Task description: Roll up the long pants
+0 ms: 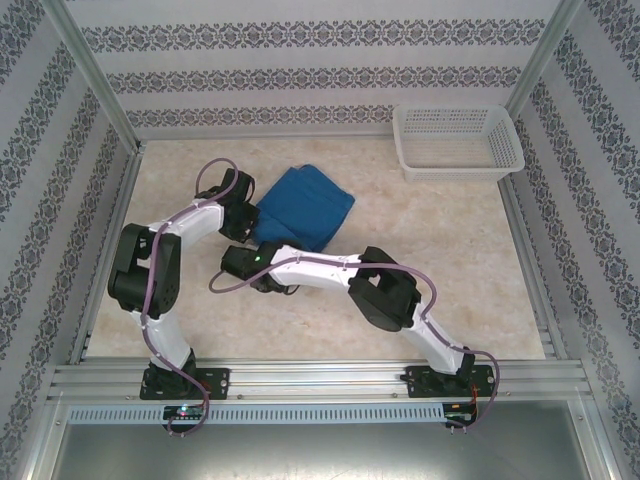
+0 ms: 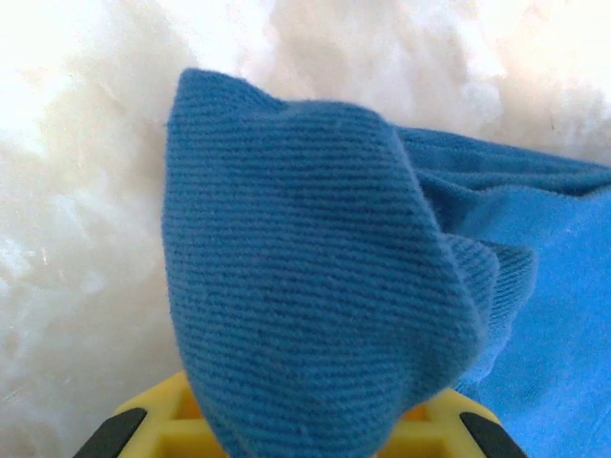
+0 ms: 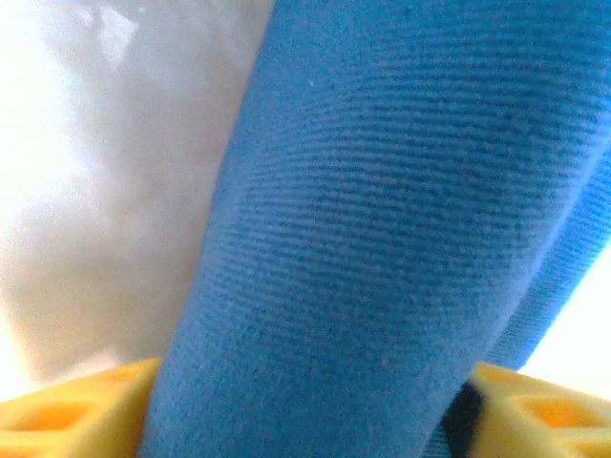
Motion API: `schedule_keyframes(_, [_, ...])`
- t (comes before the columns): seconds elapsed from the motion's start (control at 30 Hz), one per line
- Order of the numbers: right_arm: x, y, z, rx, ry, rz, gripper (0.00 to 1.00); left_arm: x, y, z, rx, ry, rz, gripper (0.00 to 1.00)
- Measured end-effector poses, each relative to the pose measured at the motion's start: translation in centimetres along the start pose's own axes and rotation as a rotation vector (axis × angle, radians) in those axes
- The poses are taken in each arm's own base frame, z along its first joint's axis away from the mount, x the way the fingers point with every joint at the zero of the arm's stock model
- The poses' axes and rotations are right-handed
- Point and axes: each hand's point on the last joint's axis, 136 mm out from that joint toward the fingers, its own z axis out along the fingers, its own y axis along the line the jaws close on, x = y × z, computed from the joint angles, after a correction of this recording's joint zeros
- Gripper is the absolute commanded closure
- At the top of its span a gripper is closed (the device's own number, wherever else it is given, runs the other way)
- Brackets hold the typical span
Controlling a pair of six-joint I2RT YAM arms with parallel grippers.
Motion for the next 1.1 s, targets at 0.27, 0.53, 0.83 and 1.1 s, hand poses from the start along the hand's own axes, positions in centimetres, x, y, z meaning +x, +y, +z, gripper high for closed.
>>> schedule_keyframes(0.27, [0.5, -1.4, 1.9, -0.19, 0.004, 0.111, 1.0, -0.1, 0.5, -1.8, -0.001, -0.003, 0.023, 0.0])
schedule_keyframes(0.53, [0.3, -3.0, 1.2, -0.656, -0.039, 0.433, 1.0, -0.2, -0.3, -4.0, 0.035, -0.015, 0.038, 0.0])
schedule_keyframes(0.83, [-0.7, -0.8, -3.3, -1.123, -0.034, 0.583, 1.0, -0.3, -0.6, -3.4, 0.05, -0.017, 0.038, 0.0])
schedule_keyframes(1.1, [-0.6, 0.3, -6.9, -1.328, -0.031, 0.611, 1.0, 0.2, -0.1, -1.5, 0.018, 0.001, 0.041, 0.02])
